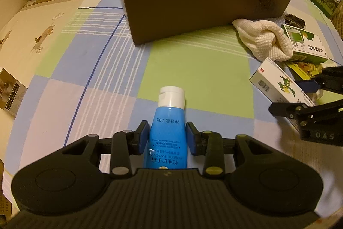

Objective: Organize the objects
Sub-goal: 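Grasp the white ointment box with green bird with the right gripper while the left holds the tube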

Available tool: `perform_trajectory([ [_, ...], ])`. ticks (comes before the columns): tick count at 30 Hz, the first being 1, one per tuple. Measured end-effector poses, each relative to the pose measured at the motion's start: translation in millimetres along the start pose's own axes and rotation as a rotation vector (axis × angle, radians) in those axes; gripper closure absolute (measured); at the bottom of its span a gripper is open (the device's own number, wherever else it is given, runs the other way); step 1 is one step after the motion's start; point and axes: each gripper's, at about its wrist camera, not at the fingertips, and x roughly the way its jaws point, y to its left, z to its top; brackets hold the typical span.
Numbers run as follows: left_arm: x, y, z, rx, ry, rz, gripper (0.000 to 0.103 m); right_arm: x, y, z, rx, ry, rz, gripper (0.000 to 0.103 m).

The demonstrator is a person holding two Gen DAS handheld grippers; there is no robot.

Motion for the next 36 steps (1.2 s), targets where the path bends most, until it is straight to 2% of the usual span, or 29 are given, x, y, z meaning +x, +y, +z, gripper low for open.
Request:
perform_trajectory([
  [3,2,-2,2,0.009,0.001,-0.003,0.07,1,0,0,0.002,-0.003,-0.005,0.067],
  [12,7,-5,8,0.037,0.004,-0.023,0.071,-2,6,-4,0.053,-0.003,0.006,0.068],
  [19,3,-3,11,0.049,0.004,-0.068,0.071,-13,7,-3,0.174,0.005,0.057,0.068],
  [28,-25,3,20,0.065,-0.058,-0.105,0.071,-47,1,2,0.289,-0.08,0.079,0.068],
  [36,-57,2,46,0.083,-0.153,-0.149,0.071,-75,-5,23,0.313,-0.165,0.064,0.068],
])
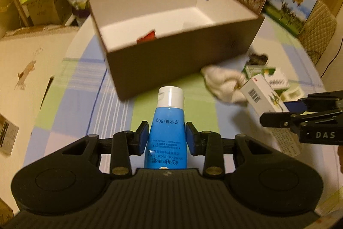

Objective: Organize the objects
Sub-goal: 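Grasp the white ointment box with green bird with the right gripper while the left holds the tube, then carry the blue tube with the left gripper while the right gripper carries the white box into the brown box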

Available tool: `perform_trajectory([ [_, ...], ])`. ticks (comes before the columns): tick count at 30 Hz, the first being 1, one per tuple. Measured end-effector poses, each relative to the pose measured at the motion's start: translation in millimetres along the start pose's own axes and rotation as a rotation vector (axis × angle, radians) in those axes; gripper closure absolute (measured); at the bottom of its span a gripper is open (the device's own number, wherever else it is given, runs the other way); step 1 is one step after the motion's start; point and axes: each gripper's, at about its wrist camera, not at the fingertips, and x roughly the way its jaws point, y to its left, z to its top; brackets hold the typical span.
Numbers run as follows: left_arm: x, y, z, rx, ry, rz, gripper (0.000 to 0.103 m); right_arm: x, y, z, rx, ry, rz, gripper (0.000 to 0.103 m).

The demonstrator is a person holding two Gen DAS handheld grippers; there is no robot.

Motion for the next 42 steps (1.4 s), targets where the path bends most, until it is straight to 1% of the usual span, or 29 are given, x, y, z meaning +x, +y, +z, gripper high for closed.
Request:
perform_trajectory([
  [7,-12,6,29,-0.001,-0.06,-0.023,0.071,-11,-1,30,-0.006,-0.063,-0.005,0.068],
  [12,-15,17,56,-0.02,-0.1,-0.037,0.071,-12,-7,62,-0.001,-0.108,-0.019,0.068],
  [17,-15,24,91,-0.014,-0.154,-0.02,0.071,-9,-14,102,-0.004,-0.155,-0.036,0.068],
  [22,-4,35,126,-0.02,-0.181,0.01,0.071,-1,-22,142,-0.007,-0.187,-0.061,0.068],
  [26,11,45,154,-0.034,-0.191,0.033,0.071,11,-30,168,-0.008,-0.195,-0.094,0.068],
  [30,29,52,175,-0.041,-0.185,0.058,0.071,27,-38,190,-0.01,-0.185,-0.131,0.068],
  [34,53,58,186,-0.054,-0.149,0.08,0.071,44,-47,200,-0.003,-0.162,-0.154,0.068],
  [42,86,64,186,-0.069,-0.086,0.099,0.071,78,-64,212,0.0,-0.108,-0.188,0.068],
])
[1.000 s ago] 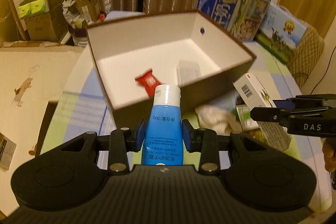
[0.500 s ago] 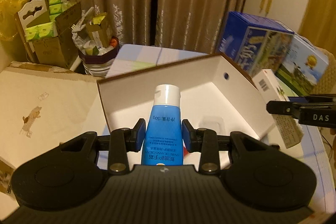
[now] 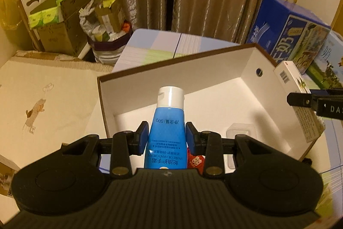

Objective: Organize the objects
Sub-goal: 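Carry the blue tube with the left gripper while the right gripper carries the white box into the brown box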

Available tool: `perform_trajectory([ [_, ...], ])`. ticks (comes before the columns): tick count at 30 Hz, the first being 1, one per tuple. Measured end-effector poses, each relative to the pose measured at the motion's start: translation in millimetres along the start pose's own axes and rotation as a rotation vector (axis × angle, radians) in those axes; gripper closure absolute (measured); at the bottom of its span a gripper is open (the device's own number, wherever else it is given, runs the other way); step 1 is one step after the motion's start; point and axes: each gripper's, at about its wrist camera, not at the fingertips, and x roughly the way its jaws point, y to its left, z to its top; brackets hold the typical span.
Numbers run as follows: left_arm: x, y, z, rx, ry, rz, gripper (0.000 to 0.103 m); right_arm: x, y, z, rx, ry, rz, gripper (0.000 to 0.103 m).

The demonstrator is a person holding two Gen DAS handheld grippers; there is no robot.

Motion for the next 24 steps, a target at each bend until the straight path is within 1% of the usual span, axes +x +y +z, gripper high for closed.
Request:
perform_trajectory([
  [7,19,1,-5,-0.001,0.041,0.005,0.071,29,-3,-2,0.004,0.063,-0.022,0.068],
  [12,27,0,-6,0.001,0.058,0.009,0.071,48,-8,-7,-0.005,0.126,-0.076,0.068],
  [17,33,-1,-8,0.011,0.068,0.015,0.071,62,-5,-15,-0.073,0.174,-0.14,0.068],
  [24,42,-2,-8,0.017,0.086,0.015,0.071,75,-3,-23,-0.134,0.225,-0.18,0.068],
])
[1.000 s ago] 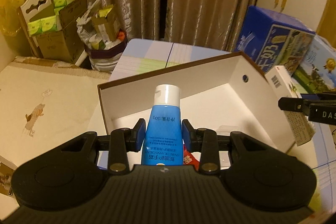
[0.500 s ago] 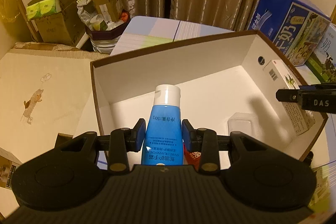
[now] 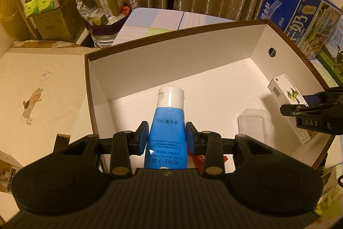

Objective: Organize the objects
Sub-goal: 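Release the blue tube with the left gripper while the right gripper releases the white box inside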

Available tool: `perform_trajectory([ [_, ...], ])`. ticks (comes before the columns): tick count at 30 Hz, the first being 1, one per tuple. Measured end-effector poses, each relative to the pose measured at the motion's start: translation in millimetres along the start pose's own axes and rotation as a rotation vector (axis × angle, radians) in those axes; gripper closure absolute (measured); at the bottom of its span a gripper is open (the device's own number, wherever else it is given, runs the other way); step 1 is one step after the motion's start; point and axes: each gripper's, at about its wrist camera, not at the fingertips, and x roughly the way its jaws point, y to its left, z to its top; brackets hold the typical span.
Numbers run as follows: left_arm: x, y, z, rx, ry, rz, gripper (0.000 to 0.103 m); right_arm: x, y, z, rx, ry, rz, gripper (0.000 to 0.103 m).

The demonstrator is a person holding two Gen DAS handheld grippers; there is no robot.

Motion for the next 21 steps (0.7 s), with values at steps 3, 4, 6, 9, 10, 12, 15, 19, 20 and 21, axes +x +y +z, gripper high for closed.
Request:
perform_trajectory([
  [3,3,-2,0,0.005,0.007,0.002,0.071,6,1,0,-0.001,0.019,0.005,0.068],
  [4,4,-2,-1,0.006,0.009,0.002,0.071,9,2,0,-0.004,0.028,0.006,0.068],
  [6,5,-3,-1,0.018,0.008,0.01,0.071,9,1,0,0.0,0.037,0.009,0.068],
  [9,6,-5,-1,0.023,0.007,0.017,0.071,7,-1,0,0.022,0.032,0.026,0.068],
  [10,6,-5,-1,0.024,0.008,0.018,0.071,6,-2,0,0.026,0.029,0.033,0.067],
  [12,6,-4,0,0.027,0.009,0.018,0.071,3,-4,1,0.031,0.023,0.046,0.067],
  [15,7,-6,-1,0.037,0.01,0.029,0.071,-3,-7,0,0.06,0.006,0.066,0.066],
  [19,7,-5,-2,0.039,0.013,0.041,0.064,-17,-10,-1,0.096,-0.03,0.089,0.064],
  [20,7,-5,-2,0.041,0.014,0.041,0.06,-22,-11,-1,0.102,-0.044,0.097,0.064],
  [21,6,-4,-3,0.04,0.012,0.042,0.053,-27,-12,-2,0.11,-0.059,0.107,0.061],
])
